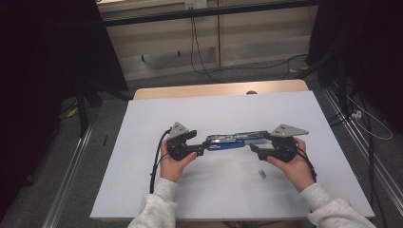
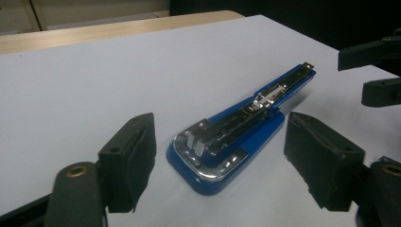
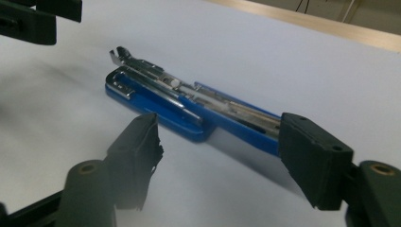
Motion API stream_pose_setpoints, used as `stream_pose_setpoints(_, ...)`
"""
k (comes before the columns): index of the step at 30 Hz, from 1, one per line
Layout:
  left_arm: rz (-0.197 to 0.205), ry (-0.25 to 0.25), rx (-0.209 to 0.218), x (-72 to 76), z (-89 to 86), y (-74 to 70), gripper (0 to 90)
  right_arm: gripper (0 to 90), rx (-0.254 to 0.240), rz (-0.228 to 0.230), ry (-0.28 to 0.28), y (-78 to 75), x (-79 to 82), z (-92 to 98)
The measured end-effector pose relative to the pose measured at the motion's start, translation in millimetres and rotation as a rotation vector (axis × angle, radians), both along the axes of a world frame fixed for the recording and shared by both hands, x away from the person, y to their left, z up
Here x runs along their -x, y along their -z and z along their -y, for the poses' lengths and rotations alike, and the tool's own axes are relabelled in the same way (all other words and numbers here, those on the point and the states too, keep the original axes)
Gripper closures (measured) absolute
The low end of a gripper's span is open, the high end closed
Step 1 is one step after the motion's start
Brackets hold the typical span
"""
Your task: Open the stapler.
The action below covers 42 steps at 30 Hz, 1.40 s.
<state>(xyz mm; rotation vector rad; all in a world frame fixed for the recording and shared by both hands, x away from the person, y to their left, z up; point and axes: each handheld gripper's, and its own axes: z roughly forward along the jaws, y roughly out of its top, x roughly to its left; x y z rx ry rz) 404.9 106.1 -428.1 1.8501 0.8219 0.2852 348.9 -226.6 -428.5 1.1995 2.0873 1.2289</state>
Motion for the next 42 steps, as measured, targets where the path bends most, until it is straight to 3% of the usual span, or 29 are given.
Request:
stream_pose_setpoints(5,-0.002,-0.017,0.004,2.5,-7.3,-1.2,19.0,23.7,-0.009,-0.022,-0.012,2.1,6.4,-0.3)
stream_pose_setpoints(11,0.015,-0.019,-0.033,5.4,-14.5,-2.4,12.5,19.2,0.004,-0.049,-0.02,4.7,11.7,1.2)
stream_pose_setpoints(15,0.01,-0.029,-0.022,8.0,-19.3,-2.2,9.2,14.2,0.001,-0.068,-0.024,3.7,12.5,4.7)
stream_pose_setpoints(26,0.03,-0.037,-0.045,13.8,-28.9,-0.9,8.8,6.9,0.025,-0.114,-0.038,5.2,18.9,8.9)
stream_pose_setpoints(34,0.039,-0.054,-0.045,16.7,-35.2,-2.1,7.9,8.2,0.035,-0.153,-0.047,7.1,24.4,10.6)
stream_pose_setpoints(42,0.052,-0.06,-0.054,18.0,-36.9,-3.4,7.9,18.7,0.056,-0.163,-0.065,4.4,33.5,10.0)
